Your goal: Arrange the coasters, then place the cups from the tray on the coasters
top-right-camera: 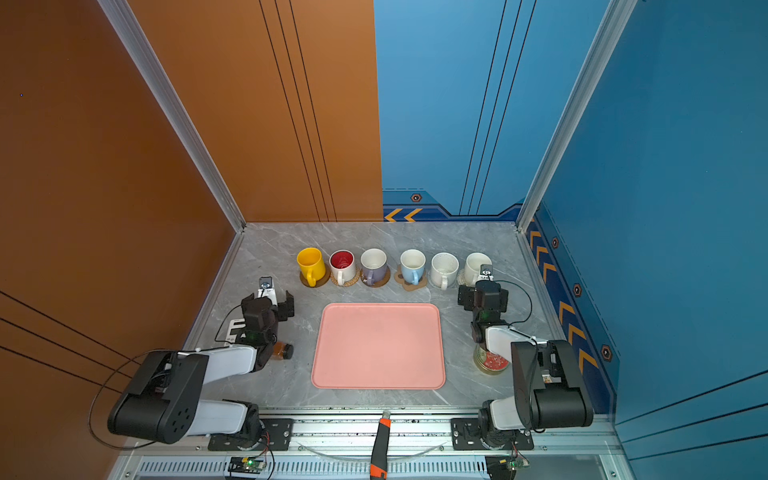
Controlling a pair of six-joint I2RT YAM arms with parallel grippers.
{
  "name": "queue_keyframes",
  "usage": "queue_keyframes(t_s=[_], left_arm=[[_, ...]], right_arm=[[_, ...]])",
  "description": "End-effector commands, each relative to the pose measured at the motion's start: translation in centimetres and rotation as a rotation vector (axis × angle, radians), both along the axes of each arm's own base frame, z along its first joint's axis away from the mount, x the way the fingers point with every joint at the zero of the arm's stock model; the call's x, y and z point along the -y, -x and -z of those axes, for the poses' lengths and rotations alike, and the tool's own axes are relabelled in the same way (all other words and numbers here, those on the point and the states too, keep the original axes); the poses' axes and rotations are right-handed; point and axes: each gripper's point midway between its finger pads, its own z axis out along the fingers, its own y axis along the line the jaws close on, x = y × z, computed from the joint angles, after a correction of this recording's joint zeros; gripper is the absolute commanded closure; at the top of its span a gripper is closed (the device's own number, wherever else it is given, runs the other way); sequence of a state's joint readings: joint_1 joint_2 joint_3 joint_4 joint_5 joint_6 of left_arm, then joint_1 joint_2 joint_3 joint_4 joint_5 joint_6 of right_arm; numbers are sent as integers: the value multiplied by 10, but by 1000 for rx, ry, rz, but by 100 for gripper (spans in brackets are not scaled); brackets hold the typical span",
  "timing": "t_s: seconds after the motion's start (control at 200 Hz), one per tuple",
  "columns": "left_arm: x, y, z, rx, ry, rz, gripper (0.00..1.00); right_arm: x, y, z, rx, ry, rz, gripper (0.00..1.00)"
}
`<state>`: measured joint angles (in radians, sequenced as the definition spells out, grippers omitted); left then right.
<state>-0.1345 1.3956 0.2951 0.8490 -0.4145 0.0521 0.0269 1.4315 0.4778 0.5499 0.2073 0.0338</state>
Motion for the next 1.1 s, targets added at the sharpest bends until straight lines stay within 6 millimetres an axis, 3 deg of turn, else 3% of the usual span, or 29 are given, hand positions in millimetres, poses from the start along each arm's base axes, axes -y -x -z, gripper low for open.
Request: queue_keyframes(t_s=[0.0,0.13,0.425,0.646,1.091], left_arm=[[5,-11,-15,107,36,37,2],[10,-15,-6,90,33,63,2],[22,-23,9,44,41,151,2],[-7,-27,11,24,76,1,2],[-7,-27,11,25,78,3,2]], right_arm=[[-5,-1,-15,104,-72,-33,0],[-11,3,-11,203,-103,-78,0],[-13,-4,5,165,-107,-87,0],[-13,-6,6,145,-78,-71,0],[-14,-5,5,146,-75,-70,0]])
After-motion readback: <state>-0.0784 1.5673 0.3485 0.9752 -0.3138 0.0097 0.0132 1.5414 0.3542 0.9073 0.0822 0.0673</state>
